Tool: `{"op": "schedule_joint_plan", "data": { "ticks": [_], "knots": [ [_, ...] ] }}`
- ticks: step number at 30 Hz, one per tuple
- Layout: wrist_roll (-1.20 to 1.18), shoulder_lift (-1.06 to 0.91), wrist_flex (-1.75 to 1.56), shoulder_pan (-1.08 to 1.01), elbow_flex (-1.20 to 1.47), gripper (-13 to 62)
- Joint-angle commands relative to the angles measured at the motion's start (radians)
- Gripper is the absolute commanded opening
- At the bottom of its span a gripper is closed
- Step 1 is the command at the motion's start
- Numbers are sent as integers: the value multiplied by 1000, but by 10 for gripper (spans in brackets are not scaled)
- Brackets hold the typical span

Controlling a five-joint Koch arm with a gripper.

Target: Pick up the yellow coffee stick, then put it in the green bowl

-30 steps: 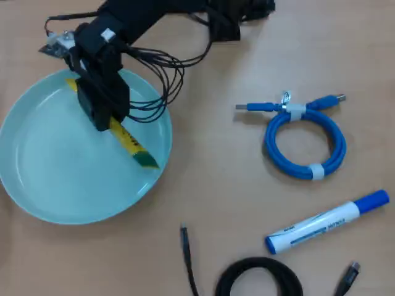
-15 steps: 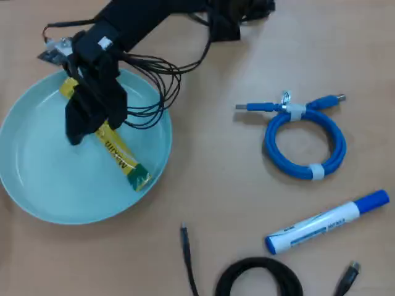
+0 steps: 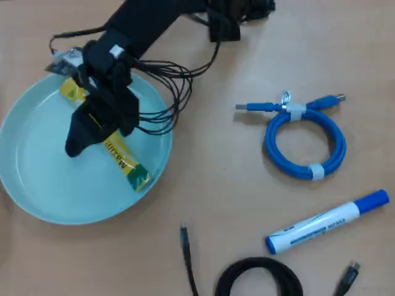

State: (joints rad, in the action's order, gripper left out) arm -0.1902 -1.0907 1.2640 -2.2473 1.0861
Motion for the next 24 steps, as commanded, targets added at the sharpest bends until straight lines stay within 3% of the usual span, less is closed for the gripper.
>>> {"op": "schedule_joint_plan", "data": {
  "ticks": [1, 7, 14, 24],
  "knots": [
    [0, -49, 146, 5, -84, 583],
    [34, -187, 454, 49, -78, 582],
    [137, -347, 495, 198, -49, 583],
    [67, -776, 264, 440, 443, 583]
  ]
}}
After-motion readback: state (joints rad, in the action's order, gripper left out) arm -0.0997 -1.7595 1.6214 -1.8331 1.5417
